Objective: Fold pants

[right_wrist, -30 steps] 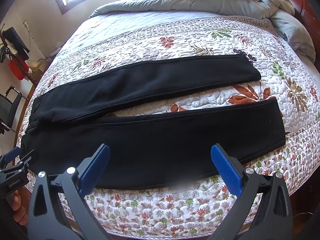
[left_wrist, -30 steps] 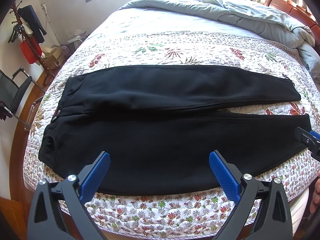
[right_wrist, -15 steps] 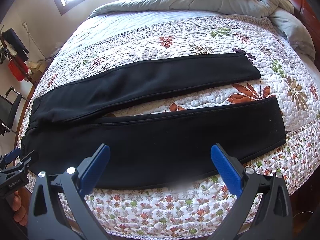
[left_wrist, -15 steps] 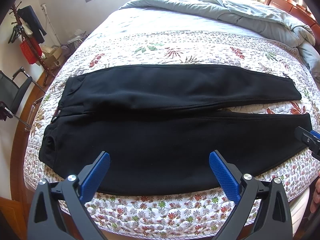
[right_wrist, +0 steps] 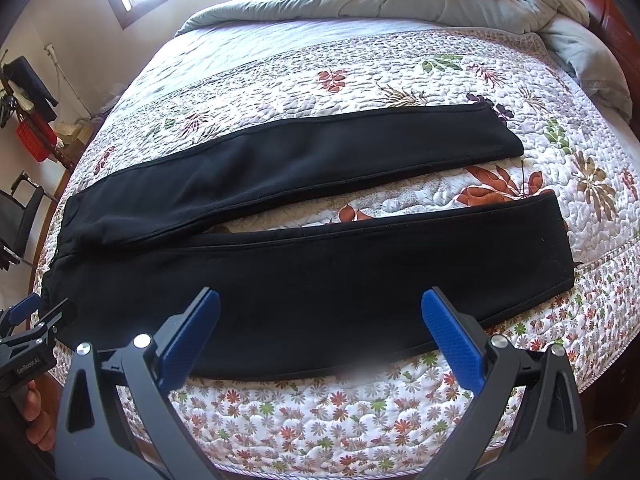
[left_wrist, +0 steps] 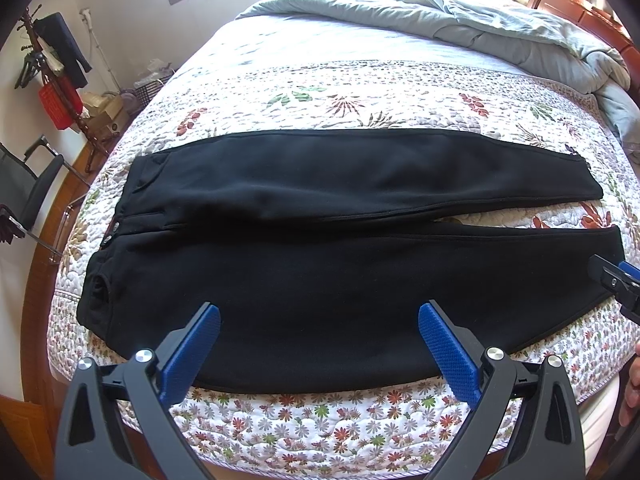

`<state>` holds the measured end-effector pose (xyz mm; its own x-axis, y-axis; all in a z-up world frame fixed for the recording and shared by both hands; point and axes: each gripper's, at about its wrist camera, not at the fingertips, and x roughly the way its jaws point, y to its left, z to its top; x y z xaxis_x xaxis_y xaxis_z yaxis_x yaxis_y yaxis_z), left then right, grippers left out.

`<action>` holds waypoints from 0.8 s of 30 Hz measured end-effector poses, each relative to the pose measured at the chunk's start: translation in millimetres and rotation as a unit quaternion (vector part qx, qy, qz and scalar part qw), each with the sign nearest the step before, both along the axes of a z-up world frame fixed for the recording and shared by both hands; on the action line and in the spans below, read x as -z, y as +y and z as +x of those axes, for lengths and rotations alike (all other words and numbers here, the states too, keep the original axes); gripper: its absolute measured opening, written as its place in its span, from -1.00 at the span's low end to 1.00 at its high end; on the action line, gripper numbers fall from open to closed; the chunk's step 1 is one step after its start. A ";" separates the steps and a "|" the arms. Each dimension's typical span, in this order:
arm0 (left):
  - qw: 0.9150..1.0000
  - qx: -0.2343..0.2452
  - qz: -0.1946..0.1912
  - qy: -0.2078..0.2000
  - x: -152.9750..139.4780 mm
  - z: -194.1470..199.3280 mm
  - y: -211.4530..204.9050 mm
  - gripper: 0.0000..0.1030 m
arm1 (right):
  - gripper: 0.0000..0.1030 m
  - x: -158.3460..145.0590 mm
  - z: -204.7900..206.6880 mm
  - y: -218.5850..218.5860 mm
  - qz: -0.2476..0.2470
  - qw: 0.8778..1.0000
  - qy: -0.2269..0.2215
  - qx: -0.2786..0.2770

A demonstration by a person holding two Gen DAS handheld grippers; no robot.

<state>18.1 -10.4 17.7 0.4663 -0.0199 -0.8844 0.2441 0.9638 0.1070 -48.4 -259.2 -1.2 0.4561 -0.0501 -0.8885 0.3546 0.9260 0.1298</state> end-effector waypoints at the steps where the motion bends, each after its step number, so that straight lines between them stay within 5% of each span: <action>1: 1.000 0.001 0.000 0.001 0.4 0.5 -0.6 0.93 | 0.95 0.5 0.2 -0.6 0.001 1.000 0.000 0.000; 8: 0.999 0.014 -0.021 0.028 18.8 19.8 -6.6 0.93 | 0.95 3.0 8.0 -30.9 0.028 0.999 -0.004 -0.016; 14: 0.995 0.080 -0.048 0.023 31.2 70.7 -39.0 0.93 | 0.95 -1.8 41.6 -146.9 -0.015 1.000 -0.021 0.013; 24: 0.988 0.113 -0.073 0.078 63.9 187.8 -111.5 0.93 | 0.95 75.6 140.5 -302.8 0.050 0.995 0.086 0.005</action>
